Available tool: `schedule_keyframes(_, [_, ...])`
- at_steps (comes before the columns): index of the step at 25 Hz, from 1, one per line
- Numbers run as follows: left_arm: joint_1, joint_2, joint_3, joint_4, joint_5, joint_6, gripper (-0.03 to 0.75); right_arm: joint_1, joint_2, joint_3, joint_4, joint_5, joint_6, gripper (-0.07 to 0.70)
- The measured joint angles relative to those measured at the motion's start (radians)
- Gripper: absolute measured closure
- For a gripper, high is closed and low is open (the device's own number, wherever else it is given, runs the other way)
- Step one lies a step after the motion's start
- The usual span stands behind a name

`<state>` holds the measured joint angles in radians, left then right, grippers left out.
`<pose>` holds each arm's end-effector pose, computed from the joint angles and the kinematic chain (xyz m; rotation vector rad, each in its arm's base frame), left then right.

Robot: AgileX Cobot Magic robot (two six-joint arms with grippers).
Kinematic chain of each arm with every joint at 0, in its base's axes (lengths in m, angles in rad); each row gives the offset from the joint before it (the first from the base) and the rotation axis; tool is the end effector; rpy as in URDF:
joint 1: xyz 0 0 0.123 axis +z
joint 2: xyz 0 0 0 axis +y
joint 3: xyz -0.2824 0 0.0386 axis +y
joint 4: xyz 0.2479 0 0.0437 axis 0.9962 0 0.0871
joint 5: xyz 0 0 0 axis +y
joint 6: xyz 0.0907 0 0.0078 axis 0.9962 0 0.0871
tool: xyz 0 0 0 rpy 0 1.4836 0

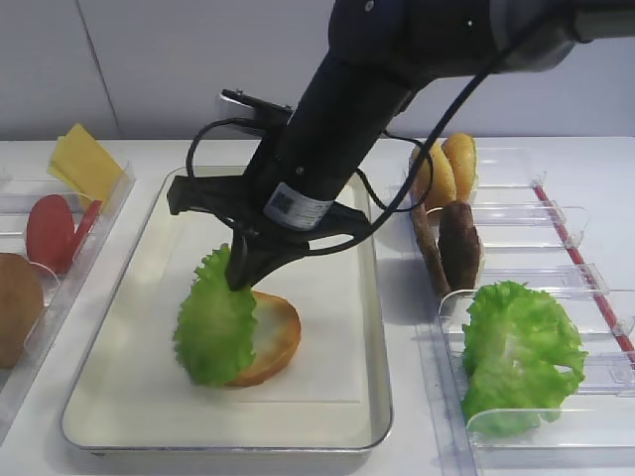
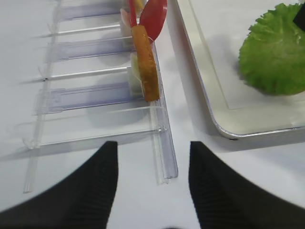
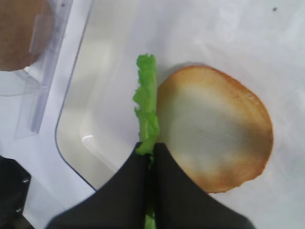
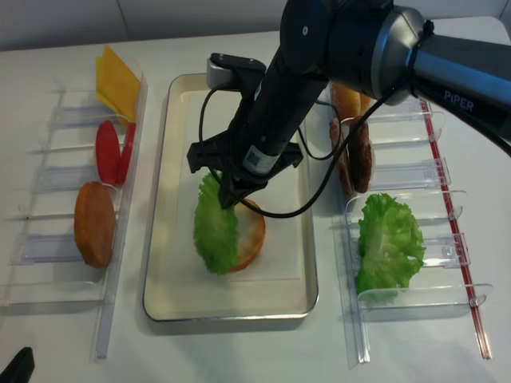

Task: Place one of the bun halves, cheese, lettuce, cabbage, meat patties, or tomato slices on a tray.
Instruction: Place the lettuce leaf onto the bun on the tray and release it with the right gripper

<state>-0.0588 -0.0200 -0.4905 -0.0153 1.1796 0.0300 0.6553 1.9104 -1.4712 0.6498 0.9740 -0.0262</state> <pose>-0.0123 -0.0006 0.2651 0.0975 2.1506 -0.0353 0.2899 0.2803 0.2366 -0.5481 2.8974 0.9475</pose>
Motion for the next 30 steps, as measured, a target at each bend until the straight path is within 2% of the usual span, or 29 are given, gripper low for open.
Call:
schedule_keyframes(16, [0.0, 0.0, 0.0, 0.0, 0.0, 0.0, 0.392, 0.0, 0.035, -0.001, -0.135, -0.004, 0.032, 0.605])
schedule_keyframes(30, [0.0, 0.0, 0.0, 0.0, 0.0, 0.0, 0.392, 0.0, 0.035, -0.001, -0.145, -0.008, 0.039, 0.605])
